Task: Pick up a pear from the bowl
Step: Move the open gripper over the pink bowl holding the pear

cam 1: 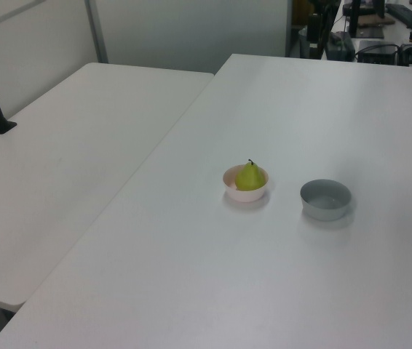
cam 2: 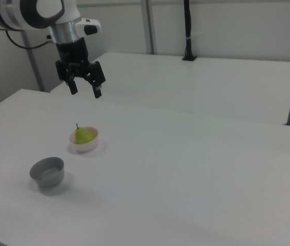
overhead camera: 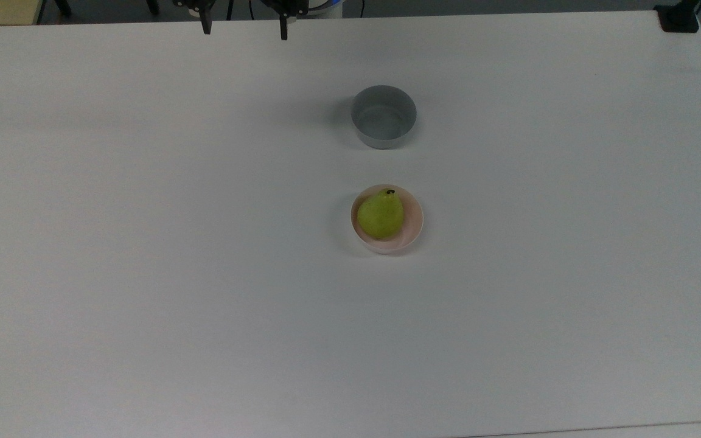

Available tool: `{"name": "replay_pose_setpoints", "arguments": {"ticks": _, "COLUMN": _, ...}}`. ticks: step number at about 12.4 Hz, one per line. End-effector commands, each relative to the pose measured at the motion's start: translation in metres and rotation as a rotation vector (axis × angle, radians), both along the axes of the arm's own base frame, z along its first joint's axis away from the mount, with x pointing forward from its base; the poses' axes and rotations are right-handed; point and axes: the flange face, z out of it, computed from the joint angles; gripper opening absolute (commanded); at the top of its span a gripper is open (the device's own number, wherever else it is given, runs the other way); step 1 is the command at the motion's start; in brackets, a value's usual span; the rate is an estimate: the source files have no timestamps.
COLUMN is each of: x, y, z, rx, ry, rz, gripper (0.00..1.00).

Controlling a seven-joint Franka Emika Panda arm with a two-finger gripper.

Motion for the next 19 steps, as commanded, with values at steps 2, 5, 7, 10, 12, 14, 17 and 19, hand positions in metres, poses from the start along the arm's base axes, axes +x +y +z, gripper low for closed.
{"name": "replay_pose_setpoints", "arguments": {"ticks": 2, "x": -0.01, "y": -0.001, "z": 0.001, "rx": 0.008, "ry": 0.017, "rz": 0.015, "gripper": 1.0}}
{"name": "replay_pose_setpoints", "arguments": {"ticks": 5, "x": -0.01, "y": -0.001, "z": 0.002, "rx": 0.008, "ry": 0.011, "rz": 0.017, "gripper": 1.0}}
{"name": "replay_pose_setpoints", "arguments": {"ticks": 7, "x": -0.009, "y": 0.002, "z": 0.001, "rx": 0.008, "ry": 0.013, "rz": 0.024, "gripper": 1.0}}
{"name": "replay_pose_setpoints", "arguments": {"ticks": 10, "x": -0.005, "y": 0.015, "z": -0.005, "rx": 0.014, "ry": 0.016, "rz": 0.048, "gripper": 1.0}}
{"name": "replay_pose_setpoints", "arguments": {"ticks": 12, "x": 0.003, "y": 0.043, "z": -0.02, "rx": 0.02, "ry": 0.025, "rz": 0.094, "gripper": 1.0}}
{"name": "replay_pose_setpoints", "arguments": {"ticks": 14, "x": 0.014, "y": 0.058, "z": -0.032, "rx": 0.023, "ry": 0.013, "rz": 0.111, "gripper": 1.0}}
{"name": "replay_pose_setpoints", "arguments": {"ticks": 17, "x": 0.029, "y": 0.095, "z": -0.062, "rx": 0.023, "ry": 0.017, "rz": 0.16, "gripper": 1.0}}
{"name": "replay_pose_setpoints", "arguments": {"ticks": 19, "x": 0.04, "y": 0.12, "z": -0.084, "rx": 0.026, "ry": 0.0, "rz": 0.149, "gripper": 1.0}}
